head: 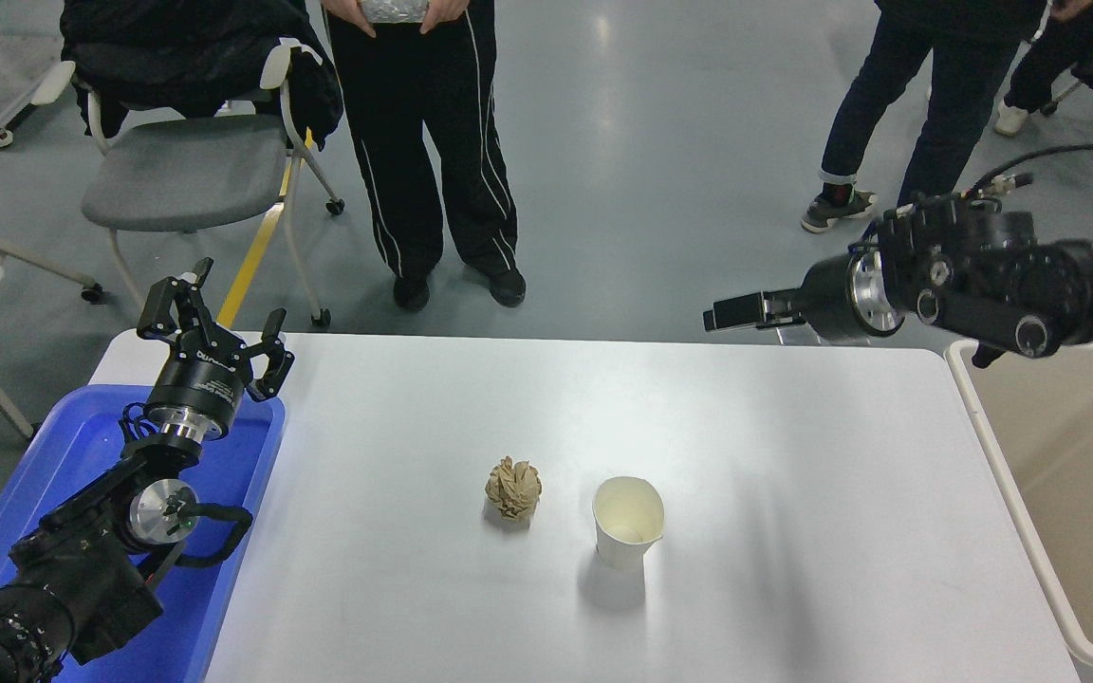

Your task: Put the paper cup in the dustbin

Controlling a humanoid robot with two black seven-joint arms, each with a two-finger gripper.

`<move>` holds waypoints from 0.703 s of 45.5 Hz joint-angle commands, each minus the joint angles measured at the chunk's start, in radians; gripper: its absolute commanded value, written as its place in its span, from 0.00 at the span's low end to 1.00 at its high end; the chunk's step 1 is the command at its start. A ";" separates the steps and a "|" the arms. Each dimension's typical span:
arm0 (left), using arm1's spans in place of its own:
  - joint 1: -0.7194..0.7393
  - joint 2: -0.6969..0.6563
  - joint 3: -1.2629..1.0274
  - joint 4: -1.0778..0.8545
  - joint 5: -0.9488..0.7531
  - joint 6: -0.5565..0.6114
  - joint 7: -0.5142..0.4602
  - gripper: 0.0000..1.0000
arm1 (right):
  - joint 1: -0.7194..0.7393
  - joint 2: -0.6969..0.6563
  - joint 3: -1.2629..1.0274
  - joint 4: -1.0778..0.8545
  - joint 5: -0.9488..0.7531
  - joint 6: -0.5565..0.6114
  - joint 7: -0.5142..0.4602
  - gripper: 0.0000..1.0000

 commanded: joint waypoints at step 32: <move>0.000 0.000 0.000 0.000 0.000 0.000 0.001 1.00 | -0.231 0.182 -0.035 -0.068 -0.120 -0.024 -0.002 0.99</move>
